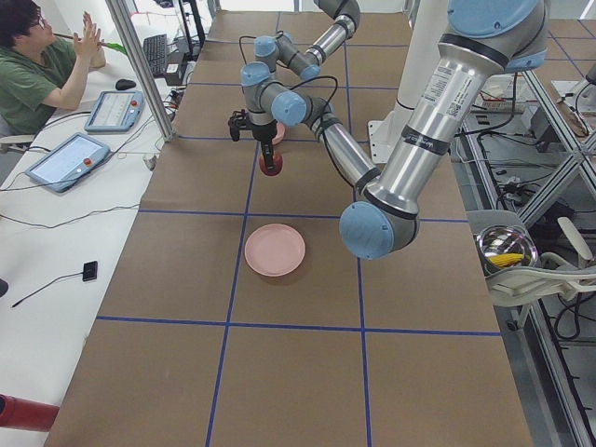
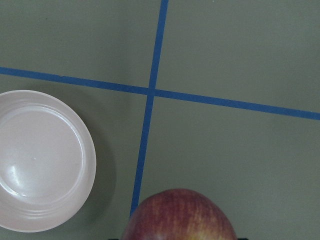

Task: Move apple from plate to bowl
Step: 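Lift the apple with left gripper while right releases the bowl and withdraws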

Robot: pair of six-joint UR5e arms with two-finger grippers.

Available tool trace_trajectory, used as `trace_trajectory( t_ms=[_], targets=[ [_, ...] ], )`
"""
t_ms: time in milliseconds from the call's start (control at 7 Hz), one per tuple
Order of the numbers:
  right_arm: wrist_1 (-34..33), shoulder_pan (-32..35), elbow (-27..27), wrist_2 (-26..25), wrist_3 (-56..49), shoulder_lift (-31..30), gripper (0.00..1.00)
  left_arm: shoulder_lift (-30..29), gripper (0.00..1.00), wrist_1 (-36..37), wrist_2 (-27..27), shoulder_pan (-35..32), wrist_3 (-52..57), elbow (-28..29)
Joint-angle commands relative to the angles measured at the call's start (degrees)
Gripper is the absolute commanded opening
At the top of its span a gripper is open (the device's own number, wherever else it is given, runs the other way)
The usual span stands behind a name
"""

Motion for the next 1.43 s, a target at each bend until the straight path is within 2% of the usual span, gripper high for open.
trace_trajectory(
  t_ms=[0, 143, 429, 571, 714, 857, 1286],
  targets=[
    [-1.5, 5.8, 2.0, 8.9, -0.2, -0.5, 1.00, -8.8, 0.00, -0.3, 0.3, 5.0, -9.4, 4.9],
    [-2.6, 10.2, 2.2, 13.5, -1.2, -2.3, 1.00, -14.0, 0.00, -0.6, 0.4, 6.4, -12.5, 9.0],
    [-2.9, 14.9, 5.1, 14.3, -8.5, -10.2, 1.00, -20.9, 0.00, -0.9, 0.4, 7.4, -14.1, 15.1],
    [-2.8, 17.8, 5.4, 14.3, -9.4, -13.6, 1.00, -23.2, 0.00, -3.8, 0.4, 7.4, -14.4, 18.3],
    [-3.0, 20.0, 5.8, 14.0, -12.9, -15.7, 1.00, -24.4, 0.00, -9.8, 0.5, 8.4, -16.7, 23.0],
    [-2.9, 21.7, 6.8, 13.2, -17.8, -18.1, 1.00, -24.5, 0.00, -13.0, 2.8, 10.1, -17.3, 25.6],
    [-3.0, 24.8, 7.0, 12.2, -27.3, -21.6, 1.00, -24.8, 0.00, -15.7, 6.8, 14.3, -18.2, 28.7]
  ],
)
